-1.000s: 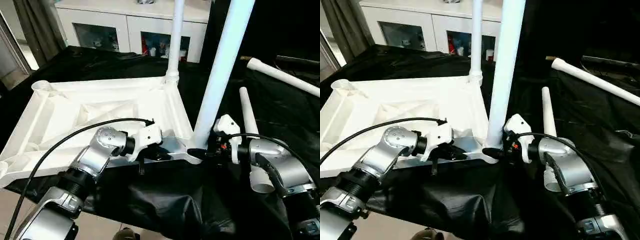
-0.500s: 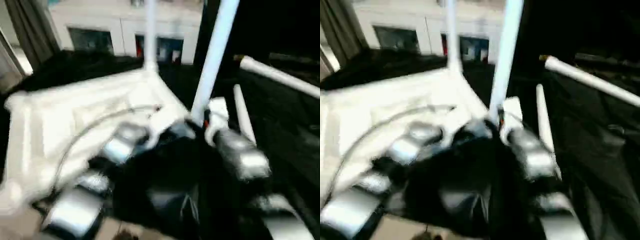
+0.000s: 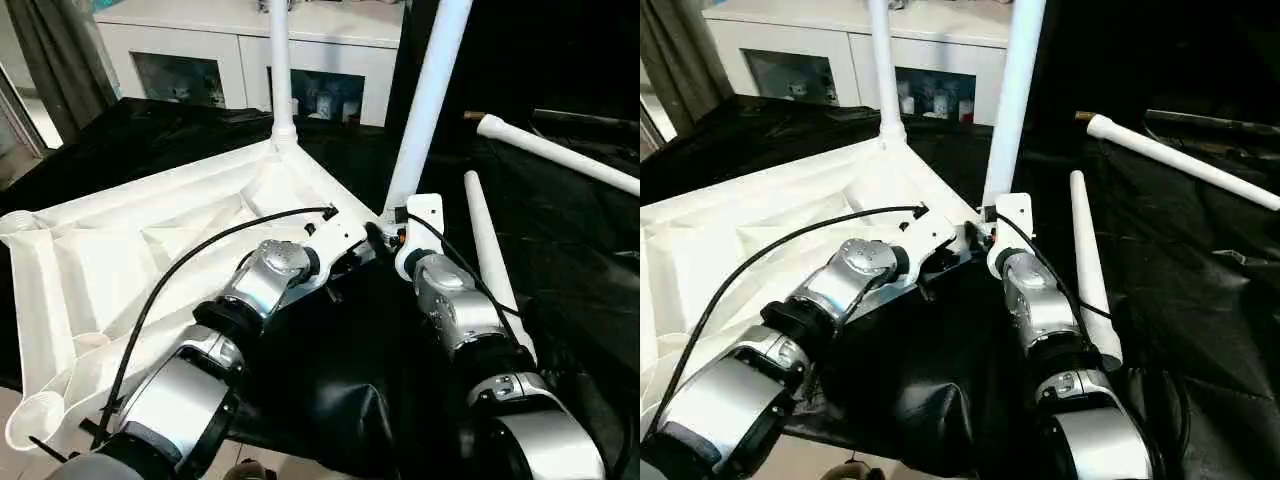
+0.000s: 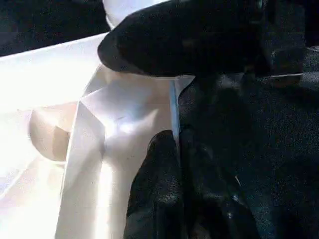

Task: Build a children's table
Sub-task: Rotate leg to tighten

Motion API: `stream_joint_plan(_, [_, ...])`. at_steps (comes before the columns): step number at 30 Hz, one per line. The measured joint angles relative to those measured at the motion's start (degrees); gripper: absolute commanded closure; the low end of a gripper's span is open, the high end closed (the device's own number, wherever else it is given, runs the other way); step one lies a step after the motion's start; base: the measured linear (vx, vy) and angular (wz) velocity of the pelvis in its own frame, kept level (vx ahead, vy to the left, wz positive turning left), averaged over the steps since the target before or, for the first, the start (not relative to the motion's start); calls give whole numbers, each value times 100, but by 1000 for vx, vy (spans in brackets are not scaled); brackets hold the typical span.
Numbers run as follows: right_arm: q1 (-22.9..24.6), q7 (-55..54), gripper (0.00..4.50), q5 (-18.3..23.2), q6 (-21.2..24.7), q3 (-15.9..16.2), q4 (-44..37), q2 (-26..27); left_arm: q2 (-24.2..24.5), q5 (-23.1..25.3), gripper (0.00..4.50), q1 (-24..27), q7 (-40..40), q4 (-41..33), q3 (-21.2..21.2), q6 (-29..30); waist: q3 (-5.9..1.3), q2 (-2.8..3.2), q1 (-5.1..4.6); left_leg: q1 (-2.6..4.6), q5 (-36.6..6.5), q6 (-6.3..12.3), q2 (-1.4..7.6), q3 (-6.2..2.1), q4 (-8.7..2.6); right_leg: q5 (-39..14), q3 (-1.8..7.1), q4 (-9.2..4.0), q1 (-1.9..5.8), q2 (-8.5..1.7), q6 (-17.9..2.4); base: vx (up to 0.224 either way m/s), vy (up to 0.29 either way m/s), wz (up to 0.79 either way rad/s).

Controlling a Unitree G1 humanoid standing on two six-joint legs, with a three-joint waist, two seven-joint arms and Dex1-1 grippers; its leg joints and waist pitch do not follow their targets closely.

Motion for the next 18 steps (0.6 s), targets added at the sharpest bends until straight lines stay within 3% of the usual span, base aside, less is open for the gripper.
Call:
stream_joint_plan(3, [167,510,42,-16,-7,122,-222,-268,81,-8,450,30,-201,-25,0,-133,0,0,7,-7,0,1,1,0,-7,-1,-1,-14,-1,2,1,0,0,0])
stream_joint_plan(7, [707,1989,42,-8,2,589,-1024,-1100,380,-93,450,290,-862,-362,-5,-433,0,1,36,-15,9,18,1,2,-18,-1,-3,-46,1,3,2,0,0,0])
stream_joint_plan(15, [1329,3925,42,421,456,867,-2293,-2138,952,-443,450,841,-2285,-1187,-6,-516,-3,31,85,-8,9,22,3,6,-23,-1,-2,-48,3,3,2,0,0,0])
stream_joint_plan(18, [1389,4272,42,498,602,958,-2501,-2262,1065,-496,450,984,-2646,-1424,-31,-516,-3,37,107,-6,9,22,3,6,-23,0,-3,-40,2,3,1,0,0,0])
